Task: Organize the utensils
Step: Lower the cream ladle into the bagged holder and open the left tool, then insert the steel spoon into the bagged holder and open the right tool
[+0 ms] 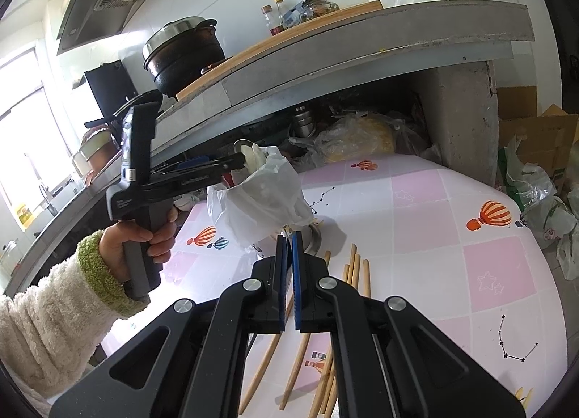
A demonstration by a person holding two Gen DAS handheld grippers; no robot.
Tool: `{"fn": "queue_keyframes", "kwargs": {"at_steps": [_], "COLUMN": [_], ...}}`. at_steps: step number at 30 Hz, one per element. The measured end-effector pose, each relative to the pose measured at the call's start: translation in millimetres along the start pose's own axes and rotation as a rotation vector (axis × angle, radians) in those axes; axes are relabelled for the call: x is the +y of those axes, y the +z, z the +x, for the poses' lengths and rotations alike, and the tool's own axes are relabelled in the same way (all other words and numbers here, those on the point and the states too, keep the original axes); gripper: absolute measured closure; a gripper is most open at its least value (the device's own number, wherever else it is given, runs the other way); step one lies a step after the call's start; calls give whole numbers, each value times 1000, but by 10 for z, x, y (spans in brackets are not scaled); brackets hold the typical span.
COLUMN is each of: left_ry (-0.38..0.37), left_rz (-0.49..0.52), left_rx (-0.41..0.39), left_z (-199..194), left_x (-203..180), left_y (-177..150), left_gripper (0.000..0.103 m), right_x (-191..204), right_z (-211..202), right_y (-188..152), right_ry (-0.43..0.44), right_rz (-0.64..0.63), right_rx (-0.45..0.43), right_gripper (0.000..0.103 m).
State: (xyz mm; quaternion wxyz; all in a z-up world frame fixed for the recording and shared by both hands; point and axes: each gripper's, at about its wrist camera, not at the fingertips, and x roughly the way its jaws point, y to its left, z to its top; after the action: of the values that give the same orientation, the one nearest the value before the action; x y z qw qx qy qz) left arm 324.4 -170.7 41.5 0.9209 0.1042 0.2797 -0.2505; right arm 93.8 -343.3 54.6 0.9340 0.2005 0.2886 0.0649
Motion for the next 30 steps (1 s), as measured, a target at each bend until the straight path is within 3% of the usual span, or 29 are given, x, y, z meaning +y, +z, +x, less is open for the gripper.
{"fn": "queue_keyframes", "kwargs": {"at_steps": [6, 12, 21, 30], "left_ry": [-39, -19, 46, 117], "left_rz": [-68, -117, -209, -264], "left_rx": [-42, -61, -61, -36], "left_z": [-279, -549, -963, -1182], "left_x": [130, 265, 587, 858], "left_y": [-40, -196, -618, -1021], "left_gripper": [20, 20, 20, 20], "right_x": [42, 170, 544, 889], "right_z": [-34, -129, -267, 26], "right_y": [31, 254, 1009, 1713], "right_ry": [-6, 2, 47, 19], "right_rz": [-13, -63, -213, -331], "right_rx": [-12, -59, -190, -264], "right_gripper": [100, 100, 100, 100]}}
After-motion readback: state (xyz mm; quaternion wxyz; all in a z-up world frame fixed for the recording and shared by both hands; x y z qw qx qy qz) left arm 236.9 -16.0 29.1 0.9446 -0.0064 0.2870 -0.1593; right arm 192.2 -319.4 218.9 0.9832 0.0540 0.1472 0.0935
